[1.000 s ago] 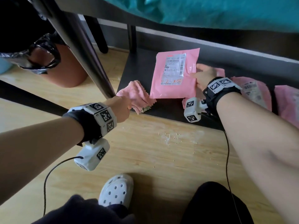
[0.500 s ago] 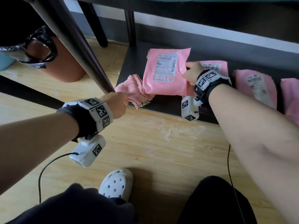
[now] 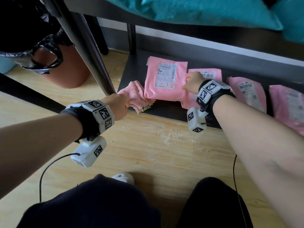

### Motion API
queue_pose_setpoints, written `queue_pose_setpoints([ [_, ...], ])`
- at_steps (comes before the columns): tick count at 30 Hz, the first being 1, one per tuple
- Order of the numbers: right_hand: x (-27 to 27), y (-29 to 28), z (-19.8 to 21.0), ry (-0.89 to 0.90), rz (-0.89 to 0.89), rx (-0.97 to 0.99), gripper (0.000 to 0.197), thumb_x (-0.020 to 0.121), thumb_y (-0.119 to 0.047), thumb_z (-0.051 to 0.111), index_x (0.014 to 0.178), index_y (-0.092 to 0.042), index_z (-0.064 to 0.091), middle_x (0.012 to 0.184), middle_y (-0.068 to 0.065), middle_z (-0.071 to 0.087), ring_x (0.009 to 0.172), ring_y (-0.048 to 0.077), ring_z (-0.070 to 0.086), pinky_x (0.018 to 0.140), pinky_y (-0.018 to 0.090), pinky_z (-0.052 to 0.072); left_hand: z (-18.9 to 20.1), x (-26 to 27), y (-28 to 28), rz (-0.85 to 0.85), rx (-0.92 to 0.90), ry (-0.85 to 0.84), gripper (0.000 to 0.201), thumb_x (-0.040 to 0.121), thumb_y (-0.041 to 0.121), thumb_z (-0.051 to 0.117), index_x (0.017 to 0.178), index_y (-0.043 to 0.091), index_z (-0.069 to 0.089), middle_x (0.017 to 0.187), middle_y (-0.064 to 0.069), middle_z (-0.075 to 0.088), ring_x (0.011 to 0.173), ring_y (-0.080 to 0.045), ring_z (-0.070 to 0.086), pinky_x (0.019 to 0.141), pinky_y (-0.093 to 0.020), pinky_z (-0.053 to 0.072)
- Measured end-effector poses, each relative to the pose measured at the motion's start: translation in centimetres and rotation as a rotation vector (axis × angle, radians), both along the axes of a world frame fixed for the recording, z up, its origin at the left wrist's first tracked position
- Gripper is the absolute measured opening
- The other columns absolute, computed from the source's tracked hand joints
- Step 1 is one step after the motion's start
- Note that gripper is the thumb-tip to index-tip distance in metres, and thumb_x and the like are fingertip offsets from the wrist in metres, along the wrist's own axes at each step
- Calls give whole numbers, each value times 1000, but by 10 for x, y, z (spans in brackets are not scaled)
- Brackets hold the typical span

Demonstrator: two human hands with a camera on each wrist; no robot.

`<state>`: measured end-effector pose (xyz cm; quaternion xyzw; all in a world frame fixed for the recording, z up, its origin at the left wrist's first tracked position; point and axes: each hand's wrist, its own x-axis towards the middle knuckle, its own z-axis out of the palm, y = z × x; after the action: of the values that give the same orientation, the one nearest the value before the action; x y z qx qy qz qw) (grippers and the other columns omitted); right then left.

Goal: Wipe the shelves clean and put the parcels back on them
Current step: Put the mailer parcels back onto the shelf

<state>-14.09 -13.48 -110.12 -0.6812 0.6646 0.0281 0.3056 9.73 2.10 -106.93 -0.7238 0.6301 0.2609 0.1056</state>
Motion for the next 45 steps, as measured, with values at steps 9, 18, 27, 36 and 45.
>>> queue_pose_setpoints([
  [9, 3, 59, 18, -136, -146, -19, 53, 84, 2, 59, 135, -4, 48, 128, 9, 55, 119, 22, 52, 94, 25, 41, 14, 7, 9, -97, -15, -52, 33, 97, 15, 39, 124, 12, 57, 119, -13, 61, 103, -30, 62, 90, -36, 51],
  [18, 80, 122, 1, -296, 239, -65, 71, 80, -24, 75, 142, -15, 41, 142, 4, 48, 128, 22, 48, 102, 28, 38, -10, 20, 21, -66, -33, 84, 33, 96, 13, 40, 126, 8, 54, 125, -13, 57, 114, -29, 55, 96, -38, 45],
  [27, 127, 131, -44, -111, 448, -161, 76, 86, -2, 64, 149, -11, 23, 159, 10, 12, 146, 24, 17, 115, 41, 29, -27, 45, 28, 8, -20, 136, 29, 96, 16, 43, 117, 22, 63, 123, -8, 60, 106, -26, 60, 93, -31, 47],
  [36, 137, 128, -46, 81, 455, -321, 50, 92, -1, 50, 140, -3, 36, 143, 17, 37, 129, 30, 43, 100, 40, 46, -22, 43, 25, 5, 10, 164, 28, 96, 16, 44, 117, 19, 62, 124, -7, 61, 108, -24, 60, 93, -30, 48],
  [45, 141, 126, -39, -239, 169, -149, 39, 92, -13, 54, 131, -14, 54, 125, 7, 49, 111, 23, 53, 96, 37, 47, -14, 47, 33, 13, 46, 132, 28, 94, 13, 46, 116, 18, 63, 122, -4, 61, 109, -23, 58, 92, -32, 48],
])
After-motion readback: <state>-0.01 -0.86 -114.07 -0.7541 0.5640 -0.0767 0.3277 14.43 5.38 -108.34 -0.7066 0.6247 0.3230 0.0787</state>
